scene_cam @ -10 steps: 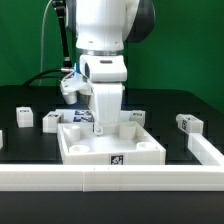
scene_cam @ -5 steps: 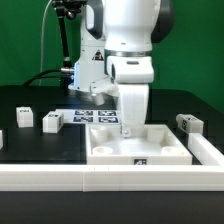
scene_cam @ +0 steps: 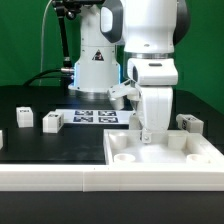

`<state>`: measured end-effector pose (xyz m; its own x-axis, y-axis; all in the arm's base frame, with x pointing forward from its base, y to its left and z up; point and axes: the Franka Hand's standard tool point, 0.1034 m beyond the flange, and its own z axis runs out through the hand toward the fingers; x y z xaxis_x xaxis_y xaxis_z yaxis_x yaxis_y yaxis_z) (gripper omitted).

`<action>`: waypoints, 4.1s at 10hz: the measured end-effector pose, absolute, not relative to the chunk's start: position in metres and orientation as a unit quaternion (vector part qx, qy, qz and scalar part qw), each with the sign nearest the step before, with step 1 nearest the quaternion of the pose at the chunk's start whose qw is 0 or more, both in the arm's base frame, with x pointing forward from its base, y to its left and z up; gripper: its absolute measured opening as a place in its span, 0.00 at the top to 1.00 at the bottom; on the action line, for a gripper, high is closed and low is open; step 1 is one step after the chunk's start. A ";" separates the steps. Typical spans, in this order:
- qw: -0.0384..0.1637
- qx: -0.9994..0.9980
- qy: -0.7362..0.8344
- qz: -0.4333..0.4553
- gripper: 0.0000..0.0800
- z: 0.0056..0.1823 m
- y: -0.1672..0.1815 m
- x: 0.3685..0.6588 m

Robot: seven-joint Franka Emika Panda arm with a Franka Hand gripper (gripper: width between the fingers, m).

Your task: Assemble one leg

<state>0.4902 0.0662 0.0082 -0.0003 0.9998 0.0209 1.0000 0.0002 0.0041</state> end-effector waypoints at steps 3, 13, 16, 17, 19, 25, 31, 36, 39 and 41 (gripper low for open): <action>0.006 -0.707 -0.707 -0.008 0.92 0.008 0.065 0.490; 0.003 -0.711 -0.704 -0.010 0.19 0.015 0.066 0.489; -0.012 -0.735 -0.678 -0.011 0.19 0.053 0.077 0.480; -0.015 -0.749 -0.663 -0.014 0.19 0.061 0.083 0.480; -0.014 -0.760 -0.650 -0.013 0.19 0.060 0.084 0.479; 0.000 -0.917 -0.398 -0.026 0.19 0.055 0.102 0.466; 0.026 -0.987 -0.154 -0.022 0.19 0.050 0.164 0.452; 0.033 -0.996 -0.083 -0.002 0.19 0.049 0.170 0.449; 0.020 -0.994 -0.090 0.052 0.19 0.047 0.169 0.442; 0.010 -0.990 -0.093 0.105 0.19 0.048 0.172 0.445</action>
Offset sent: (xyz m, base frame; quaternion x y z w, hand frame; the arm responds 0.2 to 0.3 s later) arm 0.0000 0.0000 0.0000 0.0000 0.0000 0.0000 1.0000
